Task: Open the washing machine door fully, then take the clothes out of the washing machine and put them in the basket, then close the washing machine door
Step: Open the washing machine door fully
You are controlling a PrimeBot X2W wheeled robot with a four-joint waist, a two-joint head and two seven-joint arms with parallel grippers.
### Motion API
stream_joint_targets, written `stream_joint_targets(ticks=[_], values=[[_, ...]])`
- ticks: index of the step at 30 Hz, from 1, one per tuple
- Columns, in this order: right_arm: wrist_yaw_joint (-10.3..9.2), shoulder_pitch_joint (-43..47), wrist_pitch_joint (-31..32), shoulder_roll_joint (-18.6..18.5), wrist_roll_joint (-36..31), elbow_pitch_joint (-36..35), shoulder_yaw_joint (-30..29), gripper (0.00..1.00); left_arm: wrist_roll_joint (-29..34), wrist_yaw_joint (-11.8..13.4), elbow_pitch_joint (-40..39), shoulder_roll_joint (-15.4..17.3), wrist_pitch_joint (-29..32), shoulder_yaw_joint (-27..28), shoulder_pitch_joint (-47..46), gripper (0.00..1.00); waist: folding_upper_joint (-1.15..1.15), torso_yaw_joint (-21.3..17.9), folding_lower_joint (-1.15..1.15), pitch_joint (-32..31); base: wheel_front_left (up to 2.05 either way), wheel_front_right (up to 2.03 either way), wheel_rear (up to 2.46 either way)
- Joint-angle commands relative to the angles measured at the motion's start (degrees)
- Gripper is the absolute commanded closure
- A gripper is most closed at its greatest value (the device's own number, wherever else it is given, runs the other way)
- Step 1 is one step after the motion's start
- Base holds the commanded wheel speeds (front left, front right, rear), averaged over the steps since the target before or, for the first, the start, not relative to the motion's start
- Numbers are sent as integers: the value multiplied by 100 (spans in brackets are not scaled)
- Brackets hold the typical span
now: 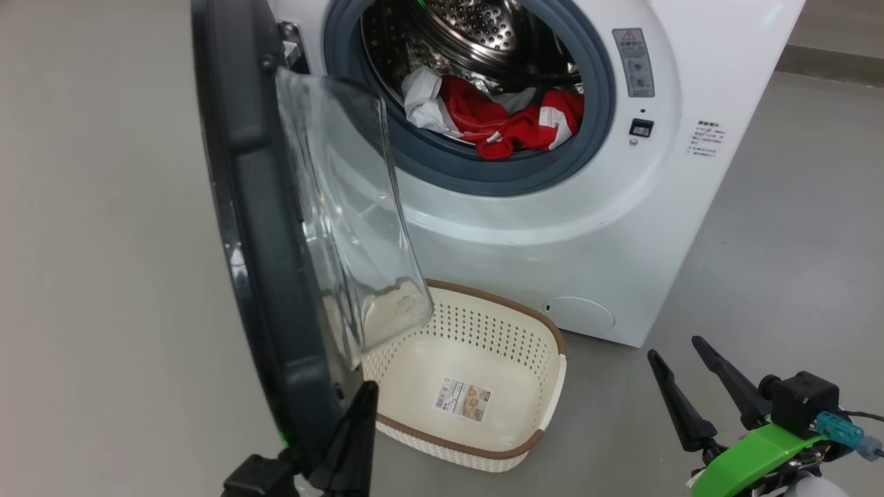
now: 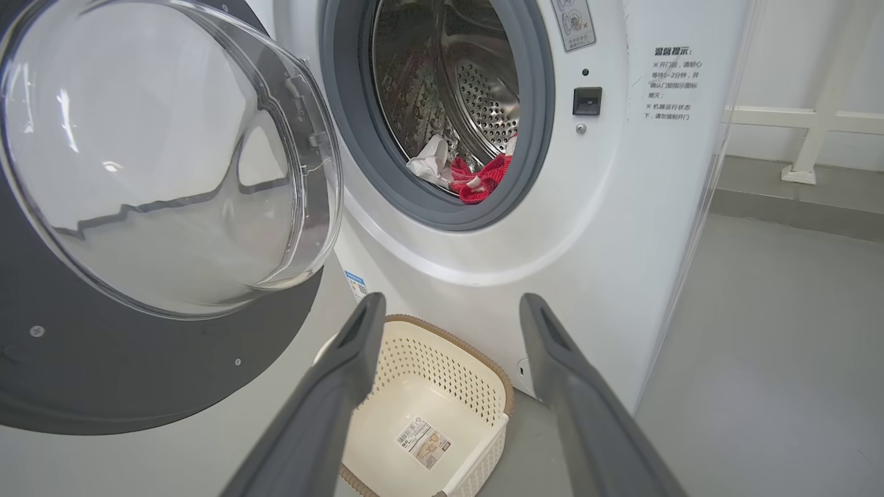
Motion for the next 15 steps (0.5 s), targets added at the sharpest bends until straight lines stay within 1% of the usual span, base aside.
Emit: stream_joint_targets(ticks=[1,9,15], values=[[37,-64,-68,-93,-97,-151,72,0,91,89,-173,51,-29,410,-77,100,0,25,0,9,0,0,0],[37,-76,-68,-108,-116,-162,105,0,259,204,-410,51,-29,889,145,100,0,116,0,54,0,0,0],[37,-118,-68,-114,-119,-158,155,0,411,155,-428,51,-29,1407,200,100,0,162,0,67,0,0,0]])
